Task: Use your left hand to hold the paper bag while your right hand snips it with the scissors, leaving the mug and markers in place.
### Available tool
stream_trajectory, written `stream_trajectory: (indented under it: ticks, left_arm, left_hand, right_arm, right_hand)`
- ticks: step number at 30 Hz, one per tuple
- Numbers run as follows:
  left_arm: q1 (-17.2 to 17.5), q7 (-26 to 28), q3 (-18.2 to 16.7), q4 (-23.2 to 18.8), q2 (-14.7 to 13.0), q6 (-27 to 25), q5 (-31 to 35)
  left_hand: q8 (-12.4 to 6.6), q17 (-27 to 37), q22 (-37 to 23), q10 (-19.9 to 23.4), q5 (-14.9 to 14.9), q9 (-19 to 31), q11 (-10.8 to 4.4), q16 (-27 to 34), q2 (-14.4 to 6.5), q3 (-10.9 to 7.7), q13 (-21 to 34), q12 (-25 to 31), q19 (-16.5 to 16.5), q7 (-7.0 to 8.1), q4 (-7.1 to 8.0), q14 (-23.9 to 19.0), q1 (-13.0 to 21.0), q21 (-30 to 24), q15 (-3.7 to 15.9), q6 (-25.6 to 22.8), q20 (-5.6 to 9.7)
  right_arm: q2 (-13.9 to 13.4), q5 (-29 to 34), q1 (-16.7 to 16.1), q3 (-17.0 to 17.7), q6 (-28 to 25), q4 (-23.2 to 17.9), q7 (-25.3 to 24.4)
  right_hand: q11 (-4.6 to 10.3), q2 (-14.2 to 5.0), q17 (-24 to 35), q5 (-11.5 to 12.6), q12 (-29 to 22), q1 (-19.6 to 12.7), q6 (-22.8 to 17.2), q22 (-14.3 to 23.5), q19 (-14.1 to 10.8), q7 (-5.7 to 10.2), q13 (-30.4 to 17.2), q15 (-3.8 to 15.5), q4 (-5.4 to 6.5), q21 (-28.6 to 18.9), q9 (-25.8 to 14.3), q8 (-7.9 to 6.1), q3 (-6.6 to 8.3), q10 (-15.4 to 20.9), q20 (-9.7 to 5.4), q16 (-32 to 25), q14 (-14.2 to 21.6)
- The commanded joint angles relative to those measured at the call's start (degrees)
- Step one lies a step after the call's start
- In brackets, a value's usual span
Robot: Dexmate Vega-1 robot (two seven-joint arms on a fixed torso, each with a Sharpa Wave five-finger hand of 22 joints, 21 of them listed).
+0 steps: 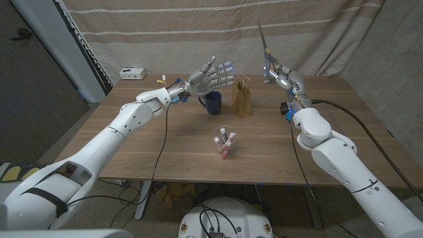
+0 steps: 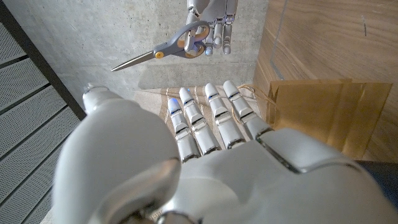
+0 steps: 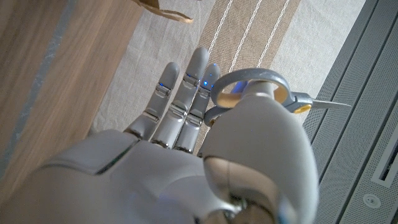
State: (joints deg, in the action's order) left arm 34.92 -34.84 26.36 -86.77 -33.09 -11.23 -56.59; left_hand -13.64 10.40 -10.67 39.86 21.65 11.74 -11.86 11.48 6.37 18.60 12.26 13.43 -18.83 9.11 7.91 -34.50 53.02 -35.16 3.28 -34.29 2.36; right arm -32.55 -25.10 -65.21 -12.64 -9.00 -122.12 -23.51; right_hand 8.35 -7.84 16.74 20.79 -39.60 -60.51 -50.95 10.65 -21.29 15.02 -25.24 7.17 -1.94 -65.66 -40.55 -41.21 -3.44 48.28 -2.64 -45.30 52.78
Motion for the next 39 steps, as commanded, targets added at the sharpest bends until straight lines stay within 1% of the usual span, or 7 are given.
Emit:
stream_trajectory:
  ticks: [1, 8, 13, 21, 26, 33, 39]
  left_arm:
    - [-0.1, 0.3, 0.0, 0.3, 0.1, -0.4, -0.2]
    - [-0.3, -0.1, 0.0, 0.8, 0.4, -0.8, -0.7]
    - [-0.3, 0.0, 0.0, 0.7, 0.3, -0.7, -0.5]
    - [-0.2, 0.1, 0.1, 0.5, 0.2, -1.0, -0.4]
    - [-0.2, 0.1, 0.1, 0.5, 0.1, -1.1, -0.4]
    - [-0.3, 0.2, 0.1, 0.4, 0.1, -1.2, -0.4]
    - [-0.2, 0.5, 0.0, 0.2, 0.1, -1.5, -0.5]
  left_hand:
    - [0.18, 0.2, 0.0, 0.5, 0.3, 0.0, 0.09, 0.1, -0.6, -0.12, 0.0, 0.2, -0.4, -0.04, -0.26, -0.5, 0.1, 0.1, 9.4, -0.8, 6.53]
    - [0.19, 0.2, 0.0, 0.6, 0.3, 0.0, 0.07, 0.0, -0.6, -0.13, 0.0, 0.2, -0.5, 0.07, -0.28, -0.5, 0.1, 0.2, 9.4, -1.0, 6.55]
    - [0.24, 0.2, 0.0, 0.7, 0.3, 0.0, 0.07, 0.0, -0.7, -0.14, 0.0, 0.2, -0.5, 0.0, -0.3, -0.6, 0.1, 0.3, 9.4, -1.0, 6.61]
    - [0.21, 0.2, 0.0, 1.0, 0.4, 0.0, 0.06, 0.0, -0.8, -0.15, -0.1, 0.2, -0.5, -0.06, -0.31, -0.5, 0.1, 0.4, 9.4, -1.3, 6.57]
    - [0.24, 0.2, 0.0, 1.2, 0.4, 0.0, 0.05, 0.0, -0.8, -0.16, -0.1, 0.3, -0.5, -0.05, -0.3, -0.5, 0.1, 0.5, 9.39, -1.4, 6.56]
    - [0.23, 0.2, 0.0, 1.6, 0.4, -0.1, 0.01, 0.0, -0.9, -0.18, -0.1, 0.3, -0.6, 0.0, -0.31, -0.5, 0.1, 0.6, 9.37, -1.7, 6.56]
    - [0.29, 0.2, 0.0, 1.7, 0.4, -0.1, -0.02, 0.0, -1.0, -0.2, -0.1, 0.3, -0.6, 0.02, -0.3, -0.5, 0.0, 0.7, 9.37, -1.8, 6.53]
  right_arm:
    - [-1.1, -11.8, -0.2, 1.6, 1.0, 1.4, 3.8]
    - [-2.1, -14.7, -0.4, 1.5, 1.3, 1.2, 3.1]
    - [-2.7, -15.7, -0.7, 1.4, 1.6, 1.0, 2.2]
    - [-3.6, -19.6, -1.2, 1.9, 2.8, 1.6, 4.2]
    - [-5.2, -21.4, -1.0, 1.9, 2.5, 1.9, 6.1]
    - [-6.3, -24.0, -0.8, 2.0, 3.3, 2.7, 8.6]
    - [-6.7, -25.7, -0.6, 1.8, 3.5, 3.1, 9.3]
  right_hand:
    - [0.86, -1.24, 0.9, -0.4, -1.5, -2.5, -18.3, 0.0, -2.6, -19.12, -1.4, 6.25, -0.72, -0.6, -14.9, -31.36, 0.71, 3.1, -3.0, -1.1, 3.6]
    - [1.47, -0.59, 3.9, -2.0, -6.0, -1.6, -17.5, 0.2, -4.1, -18.33, -7.4, 6.07, -0.98, -1.2, -18.6, -34.15, 1.0, 5.7, -3.48, -3.3, 7.5]
    - [1.76, -1.0, 7.2, -4.2, -12.1, 1.0, -13.3, 0.7, -4.5, -16.88, -18.4, 5.76, -0.81, -2.7, -26.3, -37.08, 1.32, 4.6, -3.87, -7.5, 8.0]
    - [0.44, -0.68, 8.7, -5.0, -20.5, 9.2, -6.4, 0.5, -6.9, -11.28, -32.4, 5.63, 1.6, -5.0, -30.2, -41.5, -0.48, 5.3, -5.53, -13.2, 8.2]
    - [1.64, -1.29, 10.6, -4.8, -27.2, 11.6, -0.5, 0.5, -6.8, -9.07, -44.4, 5.71, 1.87, -5.5, -28.0, -39.66, -0.17, 3.4, -5.78, -16.0, 7.0]
    - [1.94, -0.88, 13.8, -4.7, -32.4, 11.9, -1.0, 0.6, -7.4, -8.68, -45.8, 5.59, 1.18, -6.2, -27.3, -39.26, 0.17, 3.9, -5.93, -19.8, 8.4]
    - [2.18, -0.44, 16.9, -4.9, -38.5, 12.6, -5.3, 0.8, -9.2, -9.57, -45.7, 5.42, 0.54, -7.9, -30.2, -44.97, 0.18, 6.3, -6.03, -24.7, 10.8]
